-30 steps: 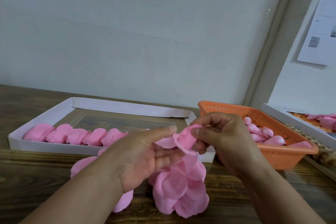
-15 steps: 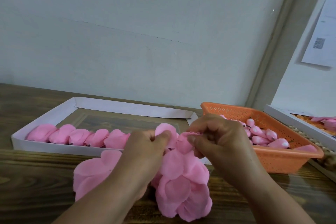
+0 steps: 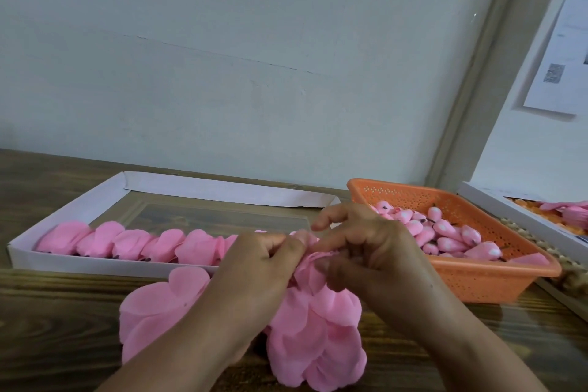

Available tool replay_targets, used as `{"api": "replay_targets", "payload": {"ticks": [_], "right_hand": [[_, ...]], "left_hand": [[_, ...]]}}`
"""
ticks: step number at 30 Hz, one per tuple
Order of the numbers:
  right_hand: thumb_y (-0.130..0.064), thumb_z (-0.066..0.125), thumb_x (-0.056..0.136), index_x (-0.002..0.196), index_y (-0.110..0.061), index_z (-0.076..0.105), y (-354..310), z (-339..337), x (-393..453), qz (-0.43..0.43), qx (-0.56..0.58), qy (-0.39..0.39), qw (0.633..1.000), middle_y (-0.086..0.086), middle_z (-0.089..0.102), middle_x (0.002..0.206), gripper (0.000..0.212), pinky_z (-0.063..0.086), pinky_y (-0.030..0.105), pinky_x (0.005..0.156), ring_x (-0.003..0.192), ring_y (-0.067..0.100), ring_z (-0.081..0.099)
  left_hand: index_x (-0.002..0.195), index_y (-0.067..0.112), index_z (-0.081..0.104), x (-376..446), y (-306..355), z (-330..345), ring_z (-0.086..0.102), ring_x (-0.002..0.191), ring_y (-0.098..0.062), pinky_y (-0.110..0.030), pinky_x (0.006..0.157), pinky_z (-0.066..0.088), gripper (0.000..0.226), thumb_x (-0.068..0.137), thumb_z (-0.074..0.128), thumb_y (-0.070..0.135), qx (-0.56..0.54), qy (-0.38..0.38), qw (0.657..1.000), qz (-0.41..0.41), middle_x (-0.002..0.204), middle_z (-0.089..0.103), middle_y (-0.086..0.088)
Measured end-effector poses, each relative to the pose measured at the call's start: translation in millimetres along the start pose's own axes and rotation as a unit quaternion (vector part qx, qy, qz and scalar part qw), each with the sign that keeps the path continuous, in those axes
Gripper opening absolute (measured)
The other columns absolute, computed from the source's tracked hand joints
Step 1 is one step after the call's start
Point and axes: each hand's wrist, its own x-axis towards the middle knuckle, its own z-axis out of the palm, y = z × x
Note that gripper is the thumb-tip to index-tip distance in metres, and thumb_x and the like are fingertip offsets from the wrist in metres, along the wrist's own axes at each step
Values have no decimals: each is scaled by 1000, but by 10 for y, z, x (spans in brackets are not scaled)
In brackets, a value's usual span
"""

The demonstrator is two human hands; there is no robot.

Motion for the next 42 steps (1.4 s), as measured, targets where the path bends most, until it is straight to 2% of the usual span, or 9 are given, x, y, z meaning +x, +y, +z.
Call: {"api": "replay_targets", "payload": {"ticks": [7,13,16,22,28,32,35,39,42], "right_hand": [[9,69,75,75,-13,75,18,-41,33,32,40,42,998,-9,63,99,23,55,26,55,54,18,62],[13,67,75,70,-12,72,27,-46,20,18,57,48,997,0,68,87,26,53,37,56,57,26,62],[15,65,75,74,-3,70,24,-59,25,22,70,46,996,6,69,84,18,52,34,55,56,23,61],[8,68,77,70,-23,74,20,-48,14,23,24,59,998,-7,62,104,32,54,28,59,58,10,62],[4,70,76,70,-26,75,-5,-17,13,26,-28,28,999,-17,60,106,31,53,24,66,71,4,63],[6,68,77,72,-16,75,-30,-25,2,15,-59,9,998,-15,59,112,24,49,21,65,75,-4,62],[5,67,78,73,-15,75,-39,-29,-4,8,-79,7,997,-15,57,115,22,50,30,63,63,10,62],[4,67,79,73,-16,75,-51,-16,-1,-4,-97,10,995,-15,57,116,22,49,24,64,71,-1,62],[4,65,80,75,-14,75,-28,2,4,-7,-113,11,993,-16,56,117,21,49,26,63,68,4,61]], "left_hand": [[76,16,77,50,-20,-10,73,80,-14,-25,69,57,46,95,42,40,-105,4,994,-23,82,76,-2],[80,12,75,56,-61,-27,69,90,-36,-55,87,53,24,93,55,18,-97,-9,995,-7,85,74,-15],[86,18,77,57,-55,-39,69,92,-34,-49,86,56,20,90,59,11,-108,-28,994,-23,88,75,-12],[90,25,76,31,-32,-56,71,93,-22,-41,86,56,44,59,66,54,-103,-60,993,8,91,76,-3],[74,9,74,33,-53,-34,61,69,-26,-35,64,48,27,80,59,31,-24,28,998,43,75,69,-18],[70,9,73,19,-24,-35,65,72,-33,-26,55,48,26,79,57,28,-20,68,996,50,71,70,-14],[72,12,74,3,3,-20,67,75,-27,-32,63,55,26,75,56,32,-25,76,996,50,71,71,-11],[75,9,74,-18,21,1,68,80,-28,-49,79,55,31,77,55,34,-3,80,995,55,76,72,-13],[75,11,75,-10,19,13,67,77,-28,-50,78,55,26,81,57,29,13,95,994,58,74,72,-10]]}}
